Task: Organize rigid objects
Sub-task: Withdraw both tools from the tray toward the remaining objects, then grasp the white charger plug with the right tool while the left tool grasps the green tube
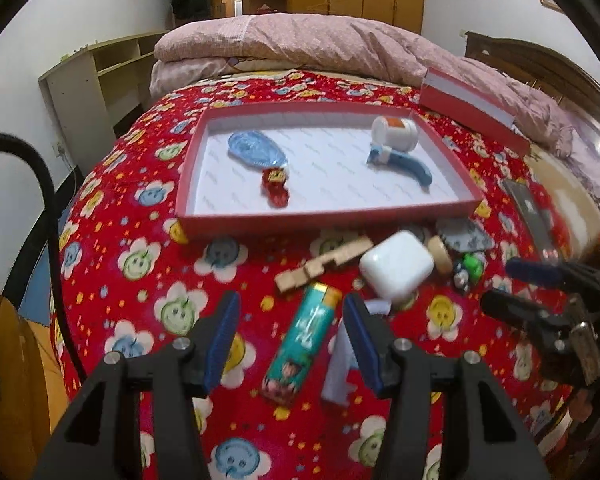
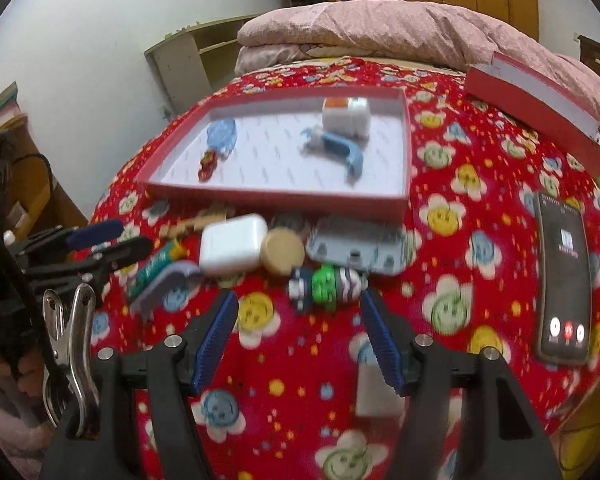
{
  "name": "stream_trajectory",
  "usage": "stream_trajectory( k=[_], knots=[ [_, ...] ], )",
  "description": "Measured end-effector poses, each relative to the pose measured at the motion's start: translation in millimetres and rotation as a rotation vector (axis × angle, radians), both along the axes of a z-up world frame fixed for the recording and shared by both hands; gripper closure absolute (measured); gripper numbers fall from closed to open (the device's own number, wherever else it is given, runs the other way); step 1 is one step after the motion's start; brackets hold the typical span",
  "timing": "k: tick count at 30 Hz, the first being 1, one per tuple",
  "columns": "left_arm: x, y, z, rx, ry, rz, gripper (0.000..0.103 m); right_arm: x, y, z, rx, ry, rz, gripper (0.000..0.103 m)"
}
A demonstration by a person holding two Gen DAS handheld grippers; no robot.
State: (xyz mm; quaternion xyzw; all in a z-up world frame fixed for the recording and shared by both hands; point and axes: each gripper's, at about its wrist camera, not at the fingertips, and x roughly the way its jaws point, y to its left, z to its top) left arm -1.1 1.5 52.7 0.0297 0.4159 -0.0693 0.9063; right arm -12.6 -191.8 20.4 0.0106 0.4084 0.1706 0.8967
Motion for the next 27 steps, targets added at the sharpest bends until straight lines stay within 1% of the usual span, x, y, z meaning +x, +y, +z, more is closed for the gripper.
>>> stream_trajectory(
  k=[2, 7, 9, 11, 15, 18, 23, 27],
  knots=[
    [-2, 3, -5, -0.005, 0.014, 0.004, 0.047, -7, -1, -3, -0.016, -0.007, -0.005, 0.038],
    [-3, 9, -19, 0.029, 0.034, 0.027, 0.047, -24, -4, -2, -0.051, -0.038, -0.002, 0.038],
    [-3, 12, -23, 0.016, 0.038, 0.028, 0.044, -30, -4, -2, -0.066, -0.048, 0.006, 0.038],
    [-4, 15, -23, 0.012, 0.025, 0.038, 0.043, -36, -7, -4, -0.08, -0.049, 0.004, 0.038],
    [-6, 17, -23, 0.012, 0.015, 0.038, 0.043, -42, -16, -7, -0.121, -0.042, -0.024, 0.038],
    [-8, 15, -24, 0.005, 0.015, 0.015, 0.043, -45, -22, -10, -0.145, -0.042, -0.045, 0.038],
    [-9, 6, -32, 0.038, 0.014, 0.002, 0.043, -42, -31, -18, -0.14, -0.023, -0.08, 0.038],
    [-5, 9, -35, 0.021, 0.01, 0.019, 0.043, -34, -32, -29, -0.131, 0.013, -0.097, 0.038]
  ],
)
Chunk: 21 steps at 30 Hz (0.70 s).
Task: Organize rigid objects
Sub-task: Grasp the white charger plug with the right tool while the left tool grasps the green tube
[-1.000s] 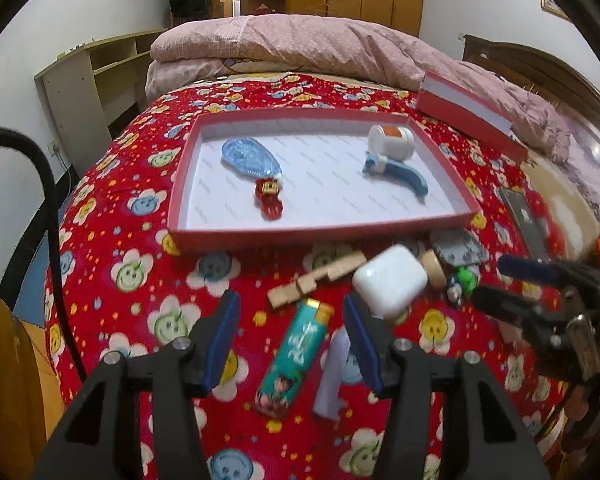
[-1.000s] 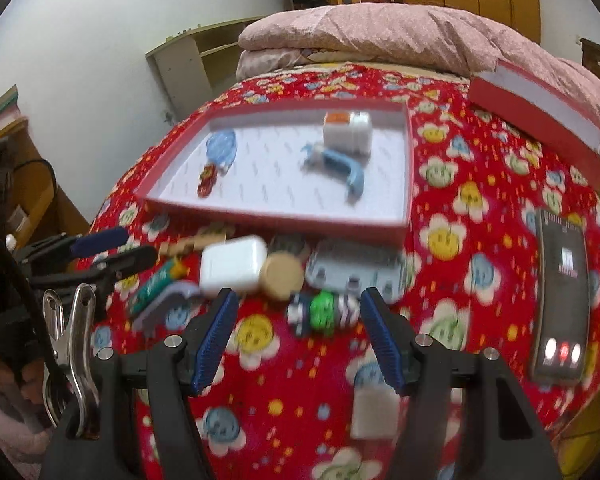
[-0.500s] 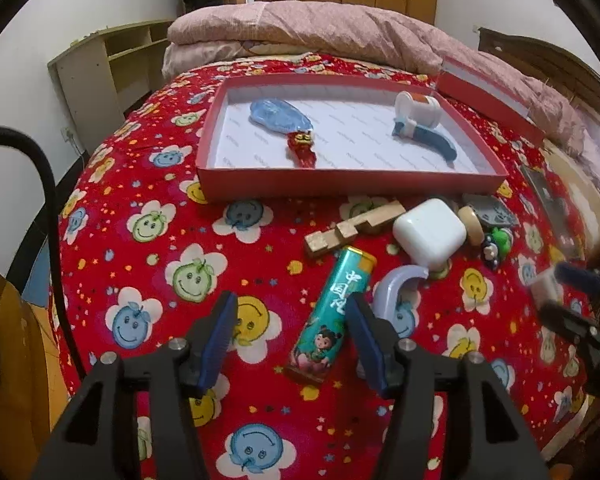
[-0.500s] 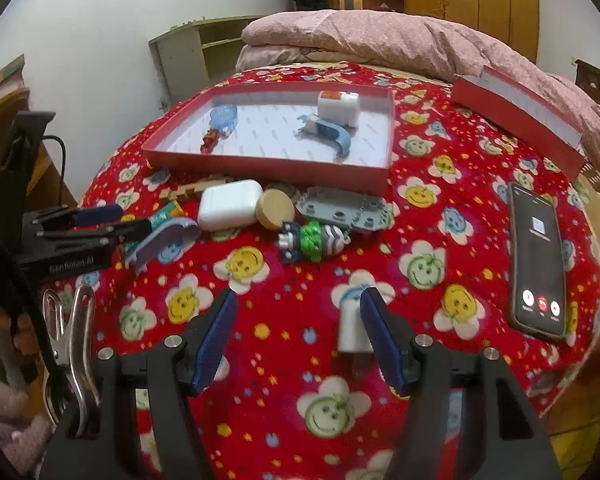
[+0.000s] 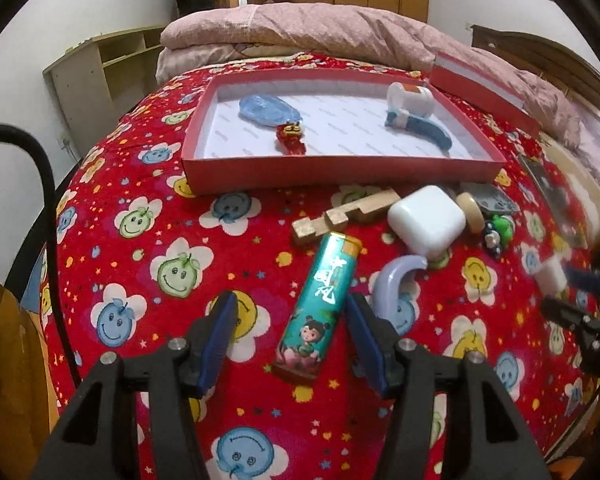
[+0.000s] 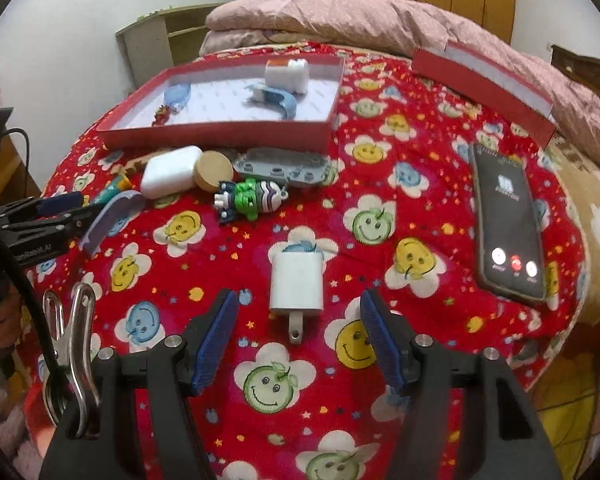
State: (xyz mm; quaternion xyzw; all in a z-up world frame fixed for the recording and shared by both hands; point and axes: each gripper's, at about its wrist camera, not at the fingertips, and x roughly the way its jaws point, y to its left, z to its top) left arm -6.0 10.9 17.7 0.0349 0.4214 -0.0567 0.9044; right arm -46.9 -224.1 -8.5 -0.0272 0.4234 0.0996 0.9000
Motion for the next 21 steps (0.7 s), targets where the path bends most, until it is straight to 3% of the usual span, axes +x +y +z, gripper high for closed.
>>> stream_trajectory(
  k=[7, 11, 21],
  knots=[
    [2, 2, -1, 0.001, -0.02, 0.008, 0.042, 3, 2, -6, 0.005, -0.027, -0.023, 0.039],
    [4, 7, -1, -0.006, -0.029, 0.04, 0.043, 5, 13, -5, -0.004, -0.039, 0.01, 0.051],
    [10, 8, 0, -0.036, -0.026, 0.058, 0.053, 2, 24, -8, 0.005, -0.085, 0.045, 0.051]
  ],
)
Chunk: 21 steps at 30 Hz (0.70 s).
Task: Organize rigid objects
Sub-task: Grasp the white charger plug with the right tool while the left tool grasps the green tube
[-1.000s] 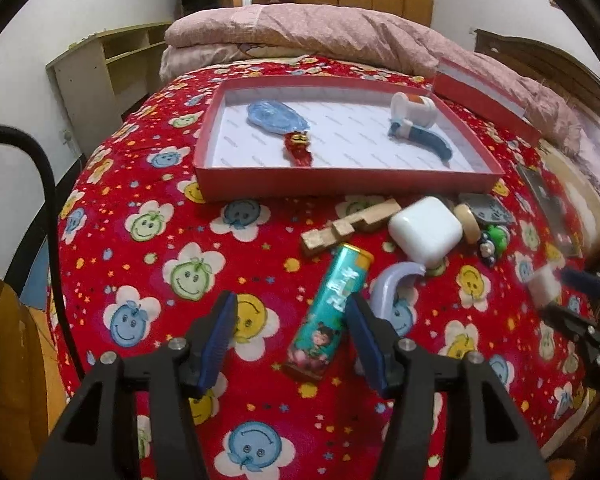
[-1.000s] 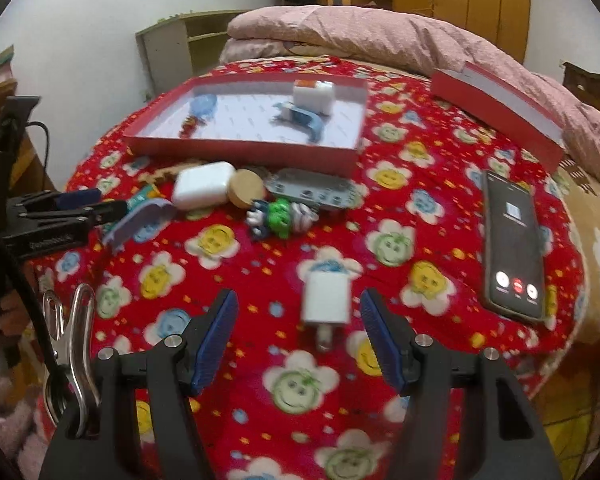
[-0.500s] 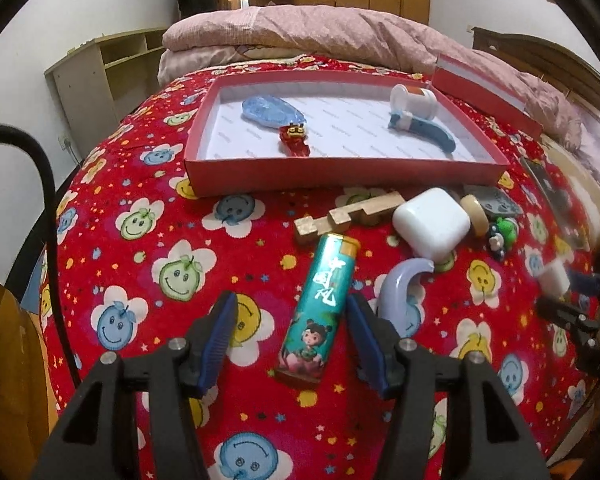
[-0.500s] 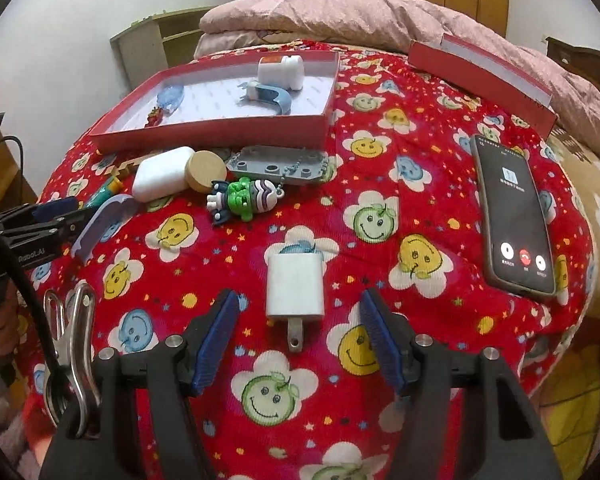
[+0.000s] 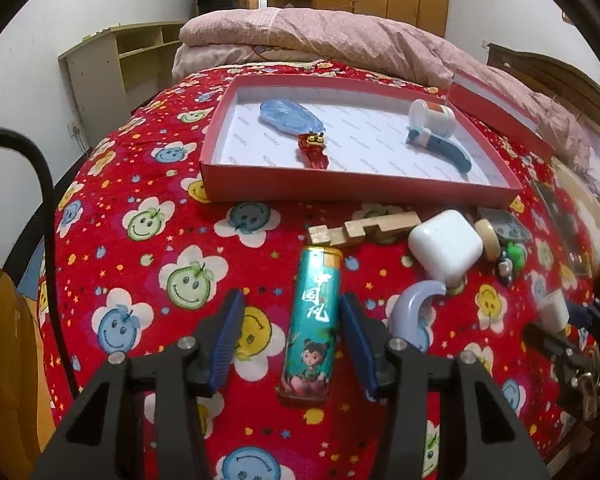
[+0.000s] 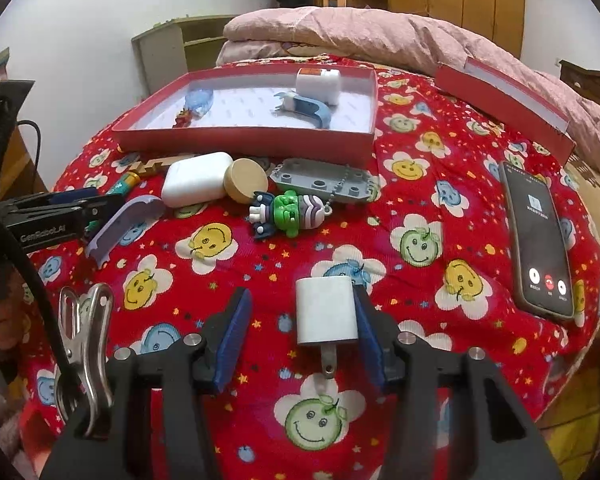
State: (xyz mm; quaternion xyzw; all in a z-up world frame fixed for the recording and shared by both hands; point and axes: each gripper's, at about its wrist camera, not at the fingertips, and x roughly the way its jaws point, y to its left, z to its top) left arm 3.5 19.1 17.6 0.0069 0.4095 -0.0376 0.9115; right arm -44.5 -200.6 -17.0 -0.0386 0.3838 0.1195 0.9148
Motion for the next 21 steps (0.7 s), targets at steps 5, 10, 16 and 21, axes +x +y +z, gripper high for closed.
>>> stream_trajectory(
  k=[5, 10, 16, 21],
  knots=[
    [-6, -7, 0, 0.02, -0.005, -0.028, 0.066, -2, 3, -1, -0.018, -0.017, 0.0, 0.051],
    [-7, -10, 0, 0.024, -0.006, -0.026, 0.068, -3, -2, -1, -0.009, -0.027, -0.026, 0.064],
    [-11, -10, 2, -0.002, 0.007, -0.041, 0.079, -3, -16, -1, 0.052, -0.03, -0.056, 0.076],
    [-14, -5, 7, -0.054, 0.013, -0.047, 0.079, -3, -17, 0, 0.062, -0.033, -0.056, 0.077]
  ],
)
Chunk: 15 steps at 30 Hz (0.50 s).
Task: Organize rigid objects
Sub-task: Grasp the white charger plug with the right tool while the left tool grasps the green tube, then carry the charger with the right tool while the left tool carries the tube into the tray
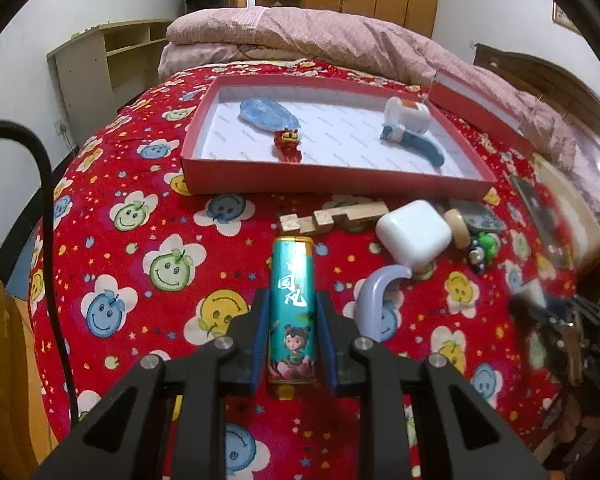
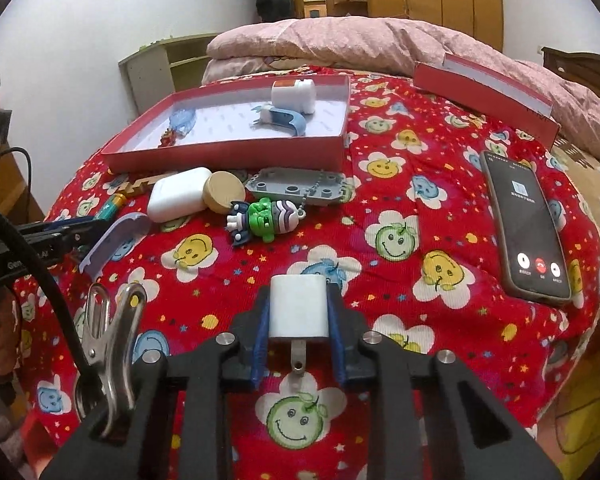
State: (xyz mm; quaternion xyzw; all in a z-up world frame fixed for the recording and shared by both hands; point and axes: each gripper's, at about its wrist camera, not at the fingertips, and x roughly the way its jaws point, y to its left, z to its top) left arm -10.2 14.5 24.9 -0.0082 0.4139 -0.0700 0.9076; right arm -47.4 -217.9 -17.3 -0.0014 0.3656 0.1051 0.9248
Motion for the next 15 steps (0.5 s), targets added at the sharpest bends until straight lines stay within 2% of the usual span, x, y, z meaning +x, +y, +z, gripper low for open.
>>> stream_trajectory(
  k=[15],
  knots=[
    [3, 15, 34, -0.065, -0.055, 0.007, 0.079, 1, 9, 23, 0.046, -0.011, 0.063, 0.077]
  ],
)
